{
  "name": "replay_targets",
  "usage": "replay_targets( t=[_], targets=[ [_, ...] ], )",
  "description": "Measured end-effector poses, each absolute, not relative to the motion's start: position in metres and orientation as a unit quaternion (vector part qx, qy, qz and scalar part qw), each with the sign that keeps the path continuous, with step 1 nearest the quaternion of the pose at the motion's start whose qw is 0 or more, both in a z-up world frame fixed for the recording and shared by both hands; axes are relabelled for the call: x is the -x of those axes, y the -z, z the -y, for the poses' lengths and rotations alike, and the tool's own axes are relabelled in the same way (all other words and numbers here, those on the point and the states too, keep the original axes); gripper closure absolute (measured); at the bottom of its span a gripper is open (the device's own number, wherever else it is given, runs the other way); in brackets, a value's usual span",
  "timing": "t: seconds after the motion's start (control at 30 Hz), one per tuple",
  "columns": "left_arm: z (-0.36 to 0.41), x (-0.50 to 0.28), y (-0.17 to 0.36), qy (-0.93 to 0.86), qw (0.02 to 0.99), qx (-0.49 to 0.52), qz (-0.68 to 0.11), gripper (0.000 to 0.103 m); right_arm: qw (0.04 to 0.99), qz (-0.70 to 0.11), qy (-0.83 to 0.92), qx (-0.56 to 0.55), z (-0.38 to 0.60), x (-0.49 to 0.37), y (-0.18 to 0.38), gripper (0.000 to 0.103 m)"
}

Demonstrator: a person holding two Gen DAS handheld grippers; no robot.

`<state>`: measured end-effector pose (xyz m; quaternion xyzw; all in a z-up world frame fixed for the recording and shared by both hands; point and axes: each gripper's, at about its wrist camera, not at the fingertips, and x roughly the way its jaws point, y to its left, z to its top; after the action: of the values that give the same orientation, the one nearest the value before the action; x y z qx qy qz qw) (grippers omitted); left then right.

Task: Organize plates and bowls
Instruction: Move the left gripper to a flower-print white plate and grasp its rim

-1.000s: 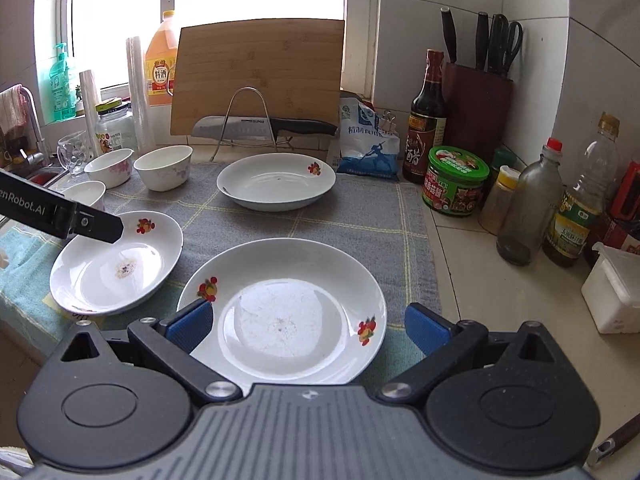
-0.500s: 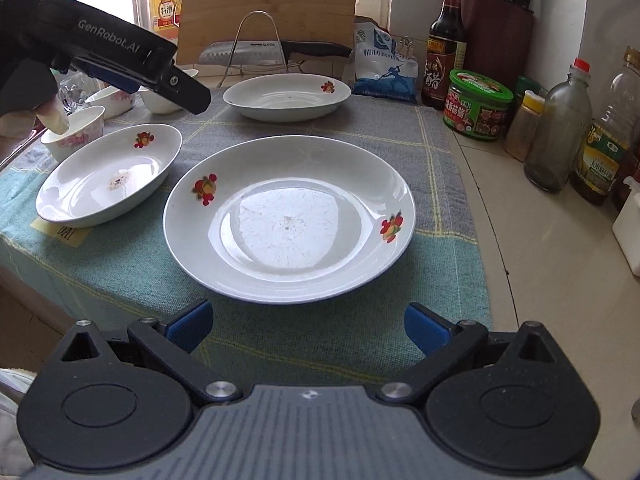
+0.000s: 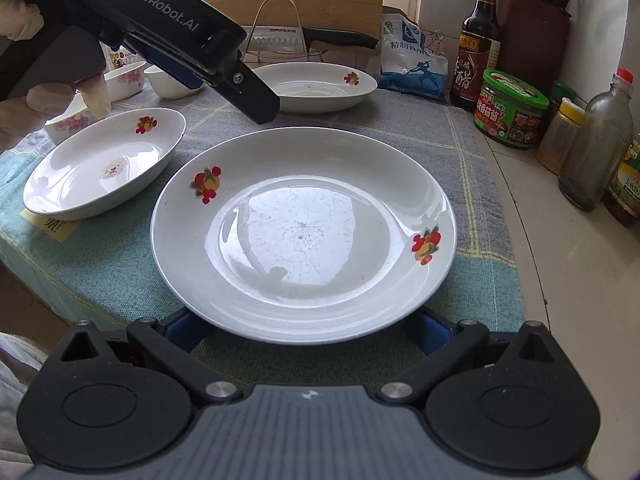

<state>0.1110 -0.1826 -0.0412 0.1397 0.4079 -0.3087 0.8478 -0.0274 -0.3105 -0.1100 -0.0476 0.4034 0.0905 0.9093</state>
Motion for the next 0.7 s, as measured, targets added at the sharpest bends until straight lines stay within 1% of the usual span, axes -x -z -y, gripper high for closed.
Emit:
replay_targets(
  t=[0.13, 0.3, 0.33, 0.5, 0.7],
  targets=[
    [0.192, -0.121, 0.046, 0.347, 0.828, -0.147, -0.414, 0.001, 0.914, -0.390, -0.096, 0.050, 0.311, 0.029, 0.112, 0.000],
    [0.207, -0.135, 0.056, 0.395, 0.792, -0.173, -0.433, 0.003, 0.915, -0.387, -0.101, 0.051, 0.311, 0.029, 0.112, 0.000],
    [0.210, -0.137, 0.057, 0.402, 0.787, -0.177, -0.433, 0.004, 0.915, -0.388, -0.102, 0.051, 0.312, 0.029, 0.112, 0.000],
    [0.224, -0.145, 0.066, 0.435, 0.757, -0.198, -0.446, 0.015, 0.913, -0.389, -0.109, 0.053, 0.312, 0.027, 0.112, 0.000],
    [0.231, -0.154, 0.073, 0.450, 0.738, -0.216, -0.454, 0.019, 0.912, -0.389, -0.114, 0.054, 0.312, 0.027, 0.112, 0.000]
  ],
)
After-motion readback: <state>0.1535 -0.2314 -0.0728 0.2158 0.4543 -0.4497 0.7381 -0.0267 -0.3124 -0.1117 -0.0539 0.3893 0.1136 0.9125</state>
